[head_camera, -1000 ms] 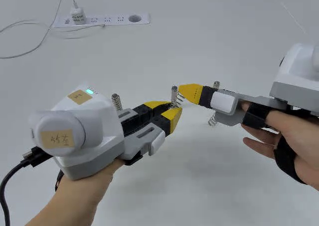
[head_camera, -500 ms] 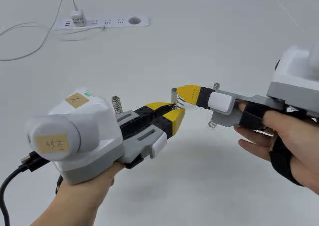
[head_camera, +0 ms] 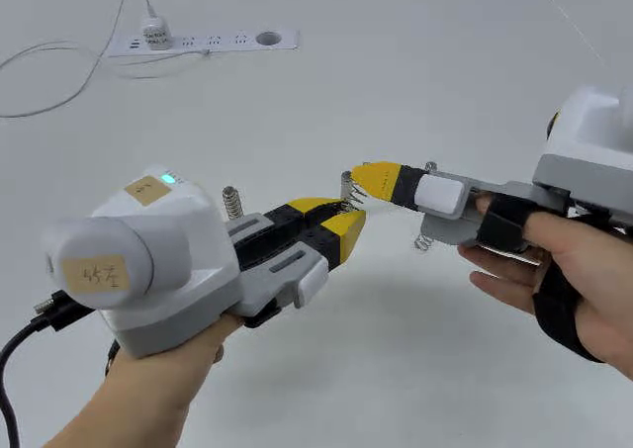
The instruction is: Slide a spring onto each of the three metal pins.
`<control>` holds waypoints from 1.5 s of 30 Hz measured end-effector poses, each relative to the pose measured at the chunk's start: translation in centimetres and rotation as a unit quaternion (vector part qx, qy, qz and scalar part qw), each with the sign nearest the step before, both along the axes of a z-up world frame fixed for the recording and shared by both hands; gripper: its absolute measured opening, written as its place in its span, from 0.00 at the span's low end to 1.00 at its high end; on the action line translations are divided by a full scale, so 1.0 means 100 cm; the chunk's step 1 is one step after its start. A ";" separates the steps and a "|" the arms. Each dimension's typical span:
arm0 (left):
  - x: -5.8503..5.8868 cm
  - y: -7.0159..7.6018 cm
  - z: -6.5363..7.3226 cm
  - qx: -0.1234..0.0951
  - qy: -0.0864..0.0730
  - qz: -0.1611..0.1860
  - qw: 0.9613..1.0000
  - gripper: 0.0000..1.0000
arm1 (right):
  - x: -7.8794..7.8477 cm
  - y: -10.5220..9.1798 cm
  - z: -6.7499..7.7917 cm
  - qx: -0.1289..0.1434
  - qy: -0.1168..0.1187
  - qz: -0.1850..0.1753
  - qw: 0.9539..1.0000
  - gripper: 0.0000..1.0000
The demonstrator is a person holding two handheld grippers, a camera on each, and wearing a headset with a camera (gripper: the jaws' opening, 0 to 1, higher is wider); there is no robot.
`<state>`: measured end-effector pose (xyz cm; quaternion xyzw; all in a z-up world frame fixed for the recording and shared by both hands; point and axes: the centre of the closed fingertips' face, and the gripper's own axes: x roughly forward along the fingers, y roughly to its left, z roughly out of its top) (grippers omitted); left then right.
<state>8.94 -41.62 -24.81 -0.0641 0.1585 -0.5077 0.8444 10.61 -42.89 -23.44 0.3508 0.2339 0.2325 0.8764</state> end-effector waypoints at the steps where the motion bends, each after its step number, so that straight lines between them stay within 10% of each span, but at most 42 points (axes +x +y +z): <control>1: 0.000 0.000 0.000 0.000 0.000 0.000 1.000 0.10 | 0.000 0.000 0.001 -0.001 -0.002 0.000 1.000 0.12; 22: -0.002 0.005 -0.009 0.068 -0.033 -0.002 0.997 0.20 | 0.005 0.000 0.008 -0.060 -0.052 0.007 0.997 0.12; 45: 0.000 0.021 -0.024 0.107 -0.026 0.022 0.994 0.55 | 0.028 -0.004 0.012 -0.224 -0.153 0.039 0.962 0.12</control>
